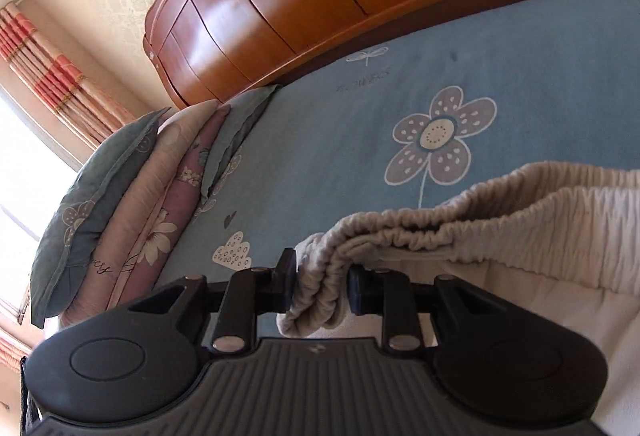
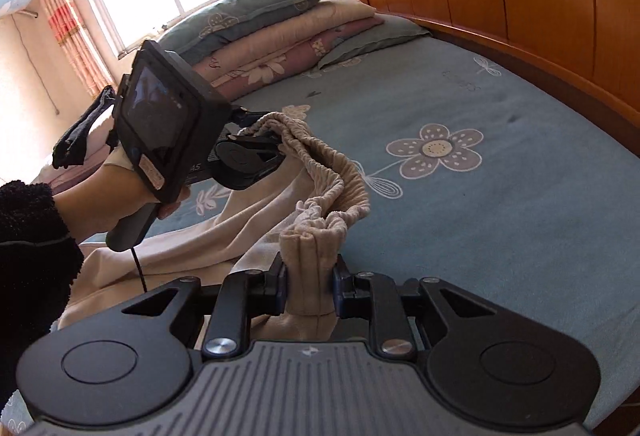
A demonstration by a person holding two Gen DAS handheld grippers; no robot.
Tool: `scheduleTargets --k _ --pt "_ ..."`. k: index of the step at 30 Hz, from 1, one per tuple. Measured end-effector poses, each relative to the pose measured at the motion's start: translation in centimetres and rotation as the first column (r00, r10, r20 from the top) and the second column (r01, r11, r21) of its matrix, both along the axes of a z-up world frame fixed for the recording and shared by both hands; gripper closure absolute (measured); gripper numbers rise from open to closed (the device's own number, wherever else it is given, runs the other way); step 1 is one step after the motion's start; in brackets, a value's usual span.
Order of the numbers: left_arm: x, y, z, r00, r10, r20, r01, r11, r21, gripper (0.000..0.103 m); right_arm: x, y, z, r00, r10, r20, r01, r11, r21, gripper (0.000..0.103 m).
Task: Fold clothes
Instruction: 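Lay the sweatpants flat on the bed and open both tools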
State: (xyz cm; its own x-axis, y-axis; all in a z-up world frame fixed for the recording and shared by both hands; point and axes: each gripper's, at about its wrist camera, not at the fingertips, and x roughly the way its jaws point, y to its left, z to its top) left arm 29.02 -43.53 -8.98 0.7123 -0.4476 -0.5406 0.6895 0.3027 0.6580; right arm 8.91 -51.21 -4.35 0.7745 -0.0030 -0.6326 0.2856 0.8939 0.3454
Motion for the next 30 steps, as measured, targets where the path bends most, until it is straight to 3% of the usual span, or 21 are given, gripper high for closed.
scheduleTargets --k 2,3,5,9,11,13,18,21,25,30 --pt "-1.1 1.0 -0.7 0.998 -0.056 0.007 0.056 0.998 0.041 0.066 0.7 -1.2 -2.4 0.998 -0.043 -0.051 0.044 0.999 0.031 0.078" --pt "-1.7 1.9 -0.5 0.997 -0.082 -0.008 0.082 0.996 0.047 0.055 0.8 -2.0 -3.9 0.994 -0.065 -0.085 0.070 0.996 0.054 0.078" --pt "-2.5 3.7 0.3 0.994 -0.103 -0.037 0.105 0.994 0.043 0.044 0.4 -3.5 -6.5 0.986 -0.105 -0.131 0.119 0.987 0.104 0.077" --pt "-2.7 8.5 3.8 0.993 -0.040 -0.107 0.038 0.999 -0.026 0.041 -0.9 -5.1 -10.1 0.964 -0.164 -0.209 0.203 0.962 0.181 0.065" --pt "-3.1 11.7 5.1 0.989 -0.007 -0.146 -0.003 0.998 -0.068 0.031 -1.7 -4.7 -9.9 0.966 -0.170 -0.195 0.207 0.960 0.189 0.065" --pt "-3.7 15.7 6.4 0.982 0.034 -0.188 -0.053 0.994 -0.097 0.029 -2.5 -4.1 -9.2 0.969 -0.173 -0.175 0.206 0.960 0.190 0.064" --pt "-6.1 24.1 6.0 0.945 0.194 -0.262 -0.212 0.976 -0.041 0.029 -3.2 -2.3 -6.3 0.981 -0.169 -0.093 0.183 0.968 0.169 0.056" --pt "-8.4 29.5 5.0 0.906 0.316 -0.282 -0.330 0.944 -0.004 0.029 -3.5 -0.4 -3.8 0.991 -0.129 -0.023 0.131 0.978 0.160 0.050" --pt "-11.2 36.3 4.5 0.831 0.453 -0.323 -0.482 0.876 -0.013 0.029 -3.0 3.9 -1.0 0.999 0.000 0.055 -0.008 0.989 0.145 0.046" --pt "-14.7 43.7 4.6 0.751 0.556 -0.356 -0.615 0.786 -0.068 0.029 -1.0 11.4 0.5 0.971 0.228 0.069 -0.232 0.971 0.058 0.046"
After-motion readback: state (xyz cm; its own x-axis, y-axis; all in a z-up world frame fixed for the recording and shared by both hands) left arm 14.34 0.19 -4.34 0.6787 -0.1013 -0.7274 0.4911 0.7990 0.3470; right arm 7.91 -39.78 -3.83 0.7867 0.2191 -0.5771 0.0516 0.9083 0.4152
